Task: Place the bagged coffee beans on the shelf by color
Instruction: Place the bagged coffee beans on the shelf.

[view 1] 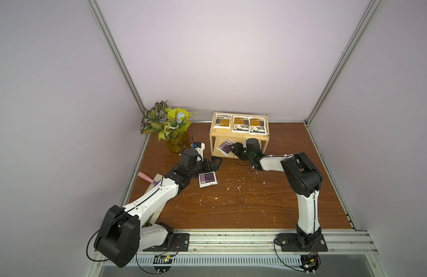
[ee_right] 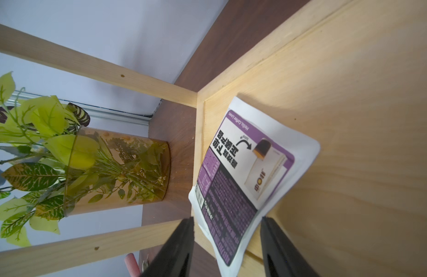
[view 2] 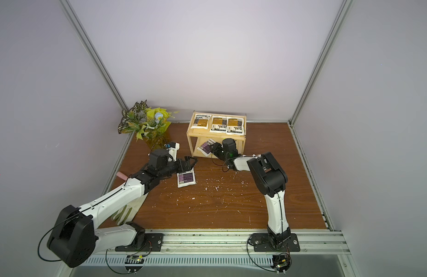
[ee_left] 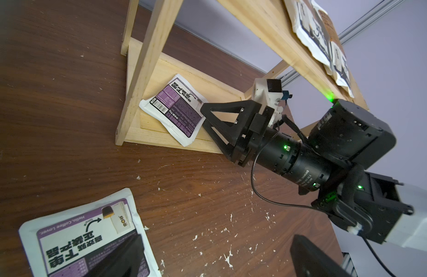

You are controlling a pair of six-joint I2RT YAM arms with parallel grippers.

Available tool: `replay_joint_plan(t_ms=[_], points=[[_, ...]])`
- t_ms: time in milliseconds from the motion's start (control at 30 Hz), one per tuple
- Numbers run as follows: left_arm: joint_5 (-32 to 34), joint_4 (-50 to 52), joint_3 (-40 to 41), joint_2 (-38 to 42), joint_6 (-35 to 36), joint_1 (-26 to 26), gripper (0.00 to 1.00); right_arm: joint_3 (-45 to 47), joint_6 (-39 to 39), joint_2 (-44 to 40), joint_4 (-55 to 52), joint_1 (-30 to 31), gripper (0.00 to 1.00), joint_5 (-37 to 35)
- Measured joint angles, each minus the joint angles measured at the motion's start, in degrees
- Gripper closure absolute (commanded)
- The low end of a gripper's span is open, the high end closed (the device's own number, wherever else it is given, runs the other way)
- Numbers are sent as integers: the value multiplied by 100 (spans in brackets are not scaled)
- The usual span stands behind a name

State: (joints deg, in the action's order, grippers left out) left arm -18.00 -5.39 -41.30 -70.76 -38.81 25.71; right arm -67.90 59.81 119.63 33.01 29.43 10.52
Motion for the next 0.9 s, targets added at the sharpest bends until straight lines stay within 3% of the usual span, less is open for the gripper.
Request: replay_joint_plan(t_ms=[400, 900], points=[[-2, -2, 0, 0, 0, 0, 0, -232, 11, 310, 122, -4, 49, 2], [-24, -7, 0, 0, -9, 0, 0, 1067, 437, -385, 1054, -31, 53, -424]])
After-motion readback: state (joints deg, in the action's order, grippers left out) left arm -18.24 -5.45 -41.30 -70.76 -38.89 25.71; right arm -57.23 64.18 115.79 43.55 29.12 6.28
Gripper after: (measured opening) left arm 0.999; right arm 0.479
